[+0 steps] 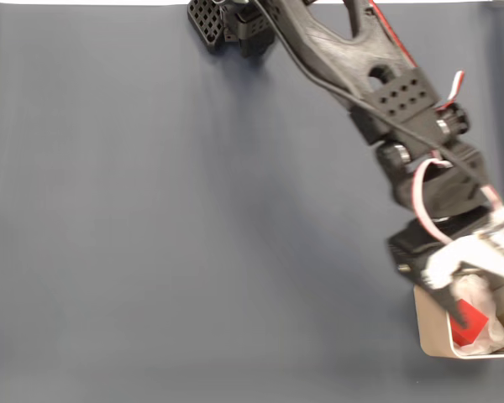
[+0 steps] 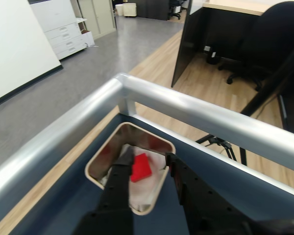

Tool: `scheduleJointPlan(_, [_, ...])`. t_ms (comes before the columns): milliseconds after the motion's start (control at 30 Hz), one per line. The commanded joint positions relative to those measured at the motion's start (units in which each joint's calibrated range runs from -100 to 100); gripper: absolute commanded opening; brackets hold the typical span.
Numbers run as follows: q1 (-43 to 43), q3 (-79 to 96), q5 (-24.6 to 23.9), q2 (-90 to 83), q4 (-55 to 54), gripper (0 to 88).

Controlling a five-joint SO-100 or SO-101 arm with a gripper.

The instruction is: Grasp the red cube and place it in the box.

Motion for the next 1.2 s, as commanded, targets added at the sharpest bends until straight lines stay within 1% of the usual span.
scheduleJointPlan(0, [6.1,3.9,-0.1,-9.8,-0.7,0.0])
scheduleJointPlan(200, [16.7,17.1,-0.2,-22.3,-0.8,0.0])
scheduleJointPlan(367, [22.0,36.7,-0.4,-38.6,-1.0,0.0])
scheduleJointPlan(467, [22.9,51.1,-1.0,-51.4,-1.0,0.0])
scheduleJointPlan(500, [22.9,61.2,-1.3,-60.4,-0.6,0.0])
scheduleJointPlan(533, [22.7,66.9,-1.3,-65.7,-0.6,0.0])
scheduleJointPlan(767, [22.4,98.1,-1.4,-97.3,3.8,0.0])
scheduleJointPlan(867, [22.3,106.4,-1.5,-105.9,6.9,0.0])
scheduleJointPlan(1000, [22.1,113.5,-1.6,-111.8,10.2,0.0])
scheduleJointPlan(1167, [20.6,114.1,-1.7,-118.5,30.1,0.0])
